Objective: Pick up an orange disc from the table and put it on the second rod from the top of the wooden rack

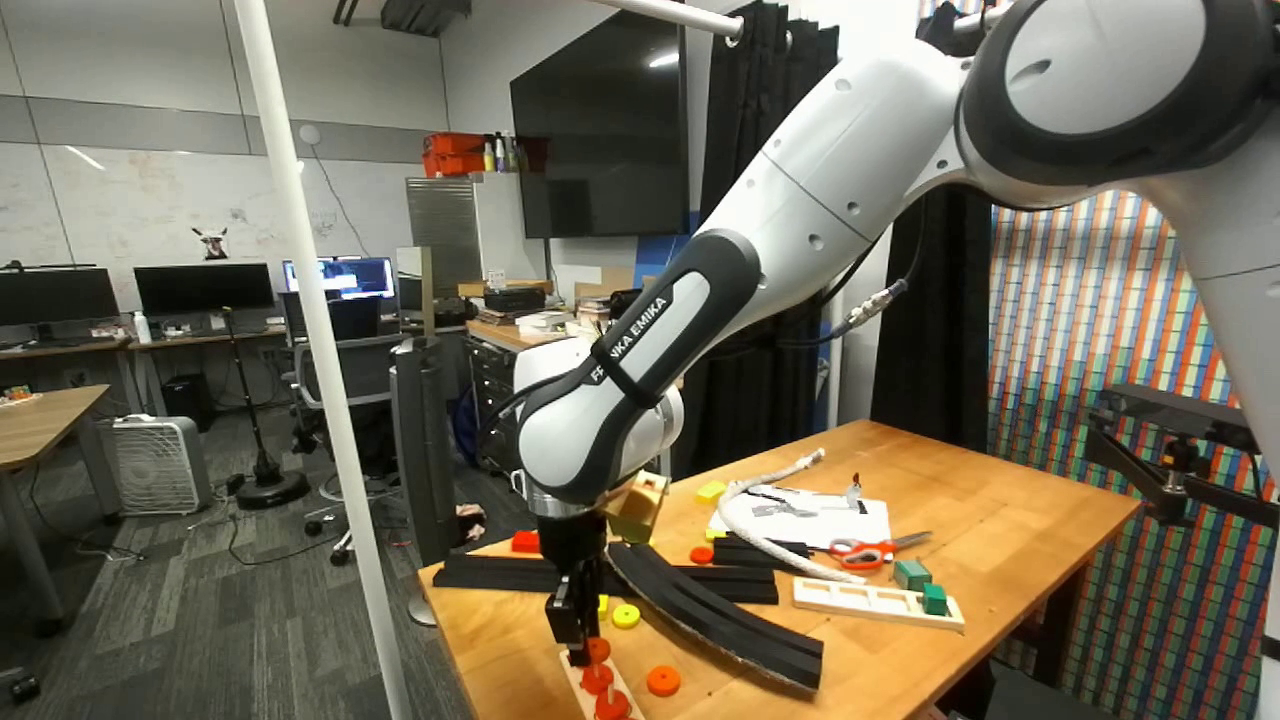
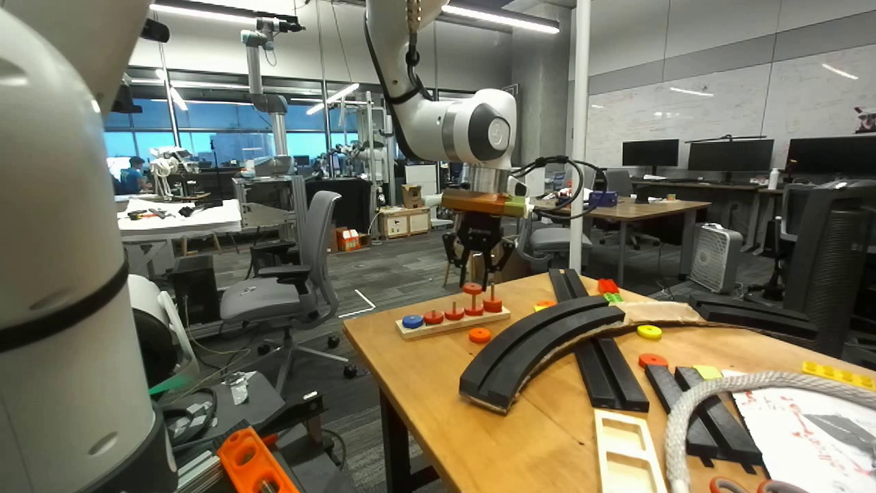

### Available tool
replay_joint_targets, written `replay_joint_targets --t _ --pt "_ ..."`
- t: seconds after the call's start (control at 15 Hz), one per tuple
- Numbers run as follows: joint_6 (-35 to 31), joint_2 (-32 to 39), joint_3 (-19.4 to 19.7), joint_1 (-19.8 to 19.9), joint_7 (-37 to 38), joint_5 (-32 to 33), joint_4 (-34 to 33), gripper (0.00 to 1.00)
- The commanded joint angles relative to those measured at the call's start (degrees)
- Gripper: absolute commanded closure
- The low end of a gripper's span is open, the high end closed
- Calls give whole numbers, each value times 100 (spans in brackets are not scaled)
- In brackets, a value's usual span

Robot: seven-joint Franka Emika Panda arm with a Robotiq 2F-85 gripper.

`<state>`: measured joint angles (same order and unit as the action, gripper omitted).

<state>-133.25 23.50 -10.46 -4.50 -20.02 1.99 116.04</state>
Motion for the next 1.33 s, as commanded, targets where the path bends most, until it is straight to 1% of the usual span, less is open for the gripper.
replay_joint_targets --t 0.0,1.27 --pt "54 109 49 -44 15 79 -213 78" --pt "241 8 119 -83 324 96 -63 78"
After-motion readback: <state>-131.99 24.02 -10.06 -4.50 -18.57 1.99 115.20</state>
